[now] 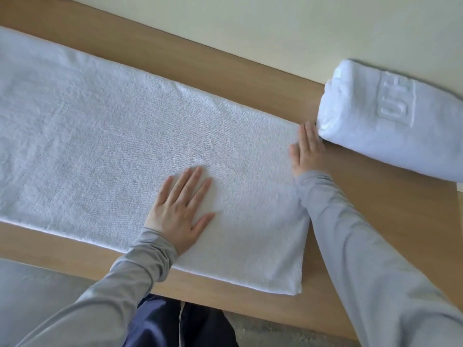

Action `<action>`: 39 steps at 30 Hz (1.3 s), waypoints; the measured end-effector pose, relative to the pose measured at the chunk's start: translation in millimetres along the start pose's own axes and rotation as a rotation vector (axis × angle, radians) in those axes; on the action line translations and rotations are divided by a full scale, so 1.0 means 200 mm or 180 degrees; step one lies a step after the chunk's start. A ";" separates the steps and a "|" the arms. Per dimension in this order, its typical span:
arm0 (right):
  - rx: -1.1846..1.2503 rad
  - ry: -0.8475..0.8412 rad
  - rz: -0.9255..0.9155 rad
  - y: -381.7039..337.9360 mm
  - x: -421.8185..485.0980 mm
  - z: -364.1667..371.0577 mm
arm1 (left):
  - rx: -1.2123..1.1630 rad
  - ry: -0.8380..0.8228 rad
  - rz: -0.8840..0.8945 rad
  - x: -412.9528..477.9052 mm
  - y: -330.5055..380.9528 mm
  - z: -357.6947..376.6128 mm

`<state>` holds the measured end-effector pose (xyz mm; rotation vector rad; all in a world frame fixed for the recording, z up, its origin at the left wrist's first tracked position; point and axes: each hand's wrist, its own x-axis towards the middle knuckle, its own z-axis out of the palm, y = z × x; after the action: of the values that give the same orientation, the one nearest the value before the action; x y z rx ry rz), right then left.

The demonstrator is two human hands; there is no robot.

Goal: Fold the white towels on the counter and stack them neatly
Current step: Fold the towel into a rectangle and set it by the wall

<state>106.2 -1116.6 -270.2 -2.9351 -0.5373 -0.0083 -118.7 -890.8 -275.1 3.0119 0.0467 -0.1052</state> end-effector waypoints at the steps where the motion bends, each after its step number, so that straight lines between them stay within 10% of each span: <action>1: -0.0099 -0.0004 0.0101 -0.03 -0.01 -0.02 | 0.0003 0.0012 -0.0007 0.00 0.00 0.00; 8: 0.0196 -0.0339 -0.0757 -0.48 -0.65 0.00 | -0.0003 0.0048 0.0001 0.00 0.00 -0.01; 15: -0.0032 -0.0390 0.0695 -0.19 -0.81 -0.08 | 0.0006 -0.0049 0.0000 -0.01 0.01 -0.02; 21: -0.0187 -0.0622 -0.0832 -0.46 -1.02 -0.06 | -0.0106 0.0007 -0.0001 -0.01 0.01 -0.03; 31: 0.0760 -0.0475 -0.1214 -0.15 -0.82 -0.24 | -0.0026 -0.0069 -0.0060 0.00 0.01 -0.01; 39: 0.0183 -0.0607 -0.1430 -0.10 -0.03 -0.30 | -0.1059 0.0544 -0.2805 -0.19 0.36 0.00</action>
<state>94.5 -1110.7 -207.5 -2.7087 -1.1909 0.2310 -153.1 -963.0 -263.2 2.4353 1.2505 0.0740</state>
